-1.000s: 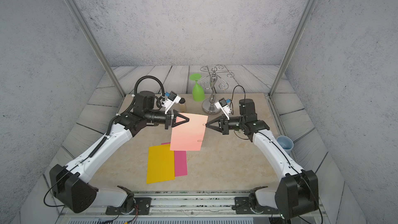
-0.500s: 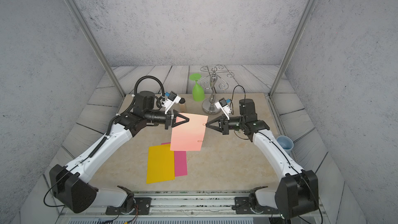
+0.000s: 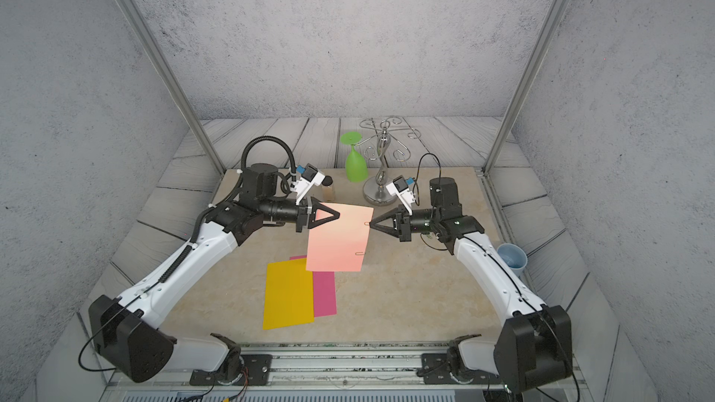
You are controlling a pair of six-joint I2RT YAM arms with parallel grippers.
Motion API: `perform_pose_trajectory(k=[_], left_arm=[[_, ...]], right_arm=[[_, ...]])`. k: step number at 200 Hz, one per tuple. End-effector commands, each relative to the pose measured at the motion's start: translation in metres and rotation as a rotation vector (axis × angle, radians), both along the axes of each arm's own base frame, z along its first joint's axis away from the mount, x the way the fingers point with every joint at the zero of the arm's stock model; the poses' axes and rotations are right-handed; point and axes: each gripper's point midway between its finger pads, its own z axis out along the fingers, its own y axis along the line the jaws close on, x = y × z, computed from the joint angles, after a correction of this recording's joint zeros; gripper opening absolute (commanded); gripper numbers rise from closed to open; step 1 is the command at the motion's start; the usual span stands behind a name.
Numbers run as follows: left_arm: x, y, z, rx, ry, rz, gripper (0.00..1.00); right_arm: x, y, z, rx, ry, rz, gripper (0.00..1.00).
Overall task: Unclip the paperclips from the documents
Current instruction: Remove the paper clip from the document, then place the paper clip at the center of the board.
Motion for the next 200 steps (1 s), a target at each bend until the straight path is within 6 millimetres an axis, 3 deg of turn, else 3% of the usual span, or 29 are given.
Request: perform_pose_trajectory(k=[1, 162, 183, 200], left_arm=[[-0.001, 0.008, 0.006, -0.001, -0.030, 0.012, 0.00], [0.001, 0.014, 0.002, 0.018, -0.036, 0.034, 0.00], [0.001, 0.015, 0.003, 0.020, -0.037, 0.036, 0.00], [0.001, 0.015, 0.003, 0.019, -0.040, 0.037, 0.00]], right_arm=[[0.007, -0.003, 0.003, -0.002, -0.011, -0.014, 0.06], [0.012, -0.006, -0.003, -0.025, -0.005, -0.045, 0.06], [0.020, -0.010, -0.012, -0.066, 0.005, -0.096, 0.06], [0.039, -0.019, -0.033, -0.152, 0.049, -0.201, 0.06]])
